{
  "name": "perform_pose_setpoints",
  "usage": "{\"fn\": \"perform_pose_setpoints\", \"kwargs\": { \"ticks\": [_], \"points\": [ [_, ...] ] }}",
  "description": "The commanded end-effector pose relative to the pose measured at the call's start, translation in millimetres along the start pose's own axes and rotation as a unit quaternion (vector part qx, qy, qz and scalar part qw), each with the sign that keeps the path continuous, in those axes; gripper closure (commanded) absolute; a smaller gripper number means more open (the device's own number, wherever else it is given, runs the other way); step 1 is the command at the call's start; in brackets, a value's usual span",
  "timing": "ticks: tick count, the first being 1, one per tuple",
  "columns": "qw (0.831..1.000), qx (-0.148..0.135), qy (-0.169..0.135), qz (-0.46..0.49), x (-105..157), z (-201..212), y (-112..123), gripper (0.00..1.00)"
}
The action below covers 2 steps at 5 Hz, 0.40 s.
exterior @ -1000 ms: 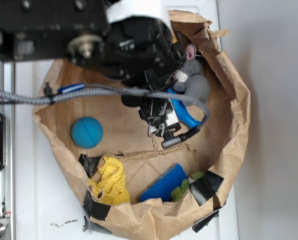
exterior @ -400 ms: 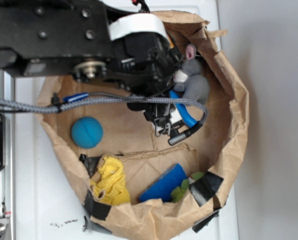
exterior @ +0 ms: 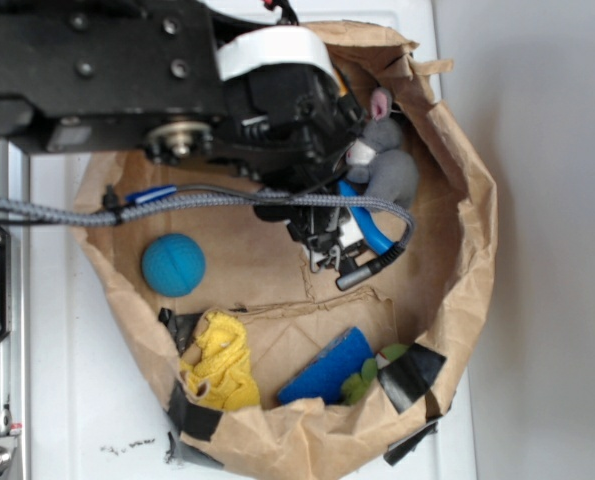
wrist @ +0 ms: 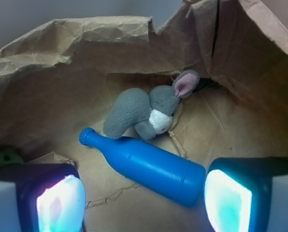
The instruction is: Grab the gray animal.
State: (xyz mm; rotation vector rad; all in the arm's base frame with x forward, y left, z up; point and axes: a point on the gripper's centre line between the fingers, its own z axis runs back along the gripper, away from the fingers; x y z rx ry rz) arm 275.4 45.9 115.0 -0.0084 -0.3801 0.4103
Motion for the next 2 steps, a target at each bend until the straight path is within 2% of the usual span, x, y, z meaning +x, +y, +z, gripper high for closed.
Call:
{"fn": "perform_pose_setpoints", "kwargs": {
  "ticks": [1, 2],
  "points": [
    [0.999, -0.01, -0.031, -0.003, 10, 6, -12, 0.0],
    [0.999, -0.02, -0.048, 0.008, 8, 6, -22, 0.0]
  ]
}}
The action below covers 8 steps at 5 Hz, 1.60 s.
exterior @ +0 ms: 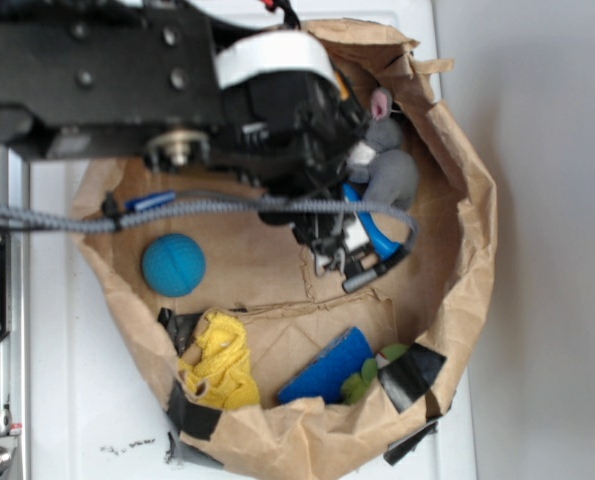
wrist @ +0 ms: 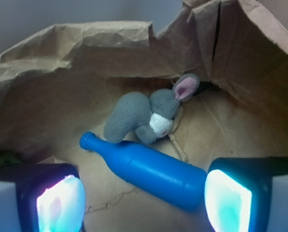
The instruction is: Grab the gray animal.
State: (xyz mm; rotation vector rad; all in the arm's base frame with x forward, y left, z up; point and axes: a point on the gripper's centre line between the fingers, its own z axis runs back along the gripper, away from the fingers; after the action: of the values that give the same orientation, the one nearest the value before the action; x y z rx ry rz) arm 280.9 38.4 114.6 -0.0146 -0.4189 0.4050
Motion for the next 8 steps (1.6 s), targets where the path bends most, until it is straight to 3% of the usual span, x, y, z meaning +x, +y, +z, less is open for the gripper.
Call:
{"fn": "perform_pose_setpoints", "kwargs": {
  "ticks": [1, 2, 4, 7, 8],
  "points": [
    [0.999, -0.024, -0.027, 0.03, 6, -1, -20, 0.0],
    [0.999, -0.017, -0.001, 0.051, 9, -9, -26, 0.0],
    [0.995, 0.032, 0.069, 0.067, 14, -9, -23, 0.0],
    [0.997, 0.021, 0.029, 0.066, 24, -16, -5, 0.0],
    [0.998, 0.021, -0.021, 0.063, 33, -18, 0, 0.0]
  ]
}}
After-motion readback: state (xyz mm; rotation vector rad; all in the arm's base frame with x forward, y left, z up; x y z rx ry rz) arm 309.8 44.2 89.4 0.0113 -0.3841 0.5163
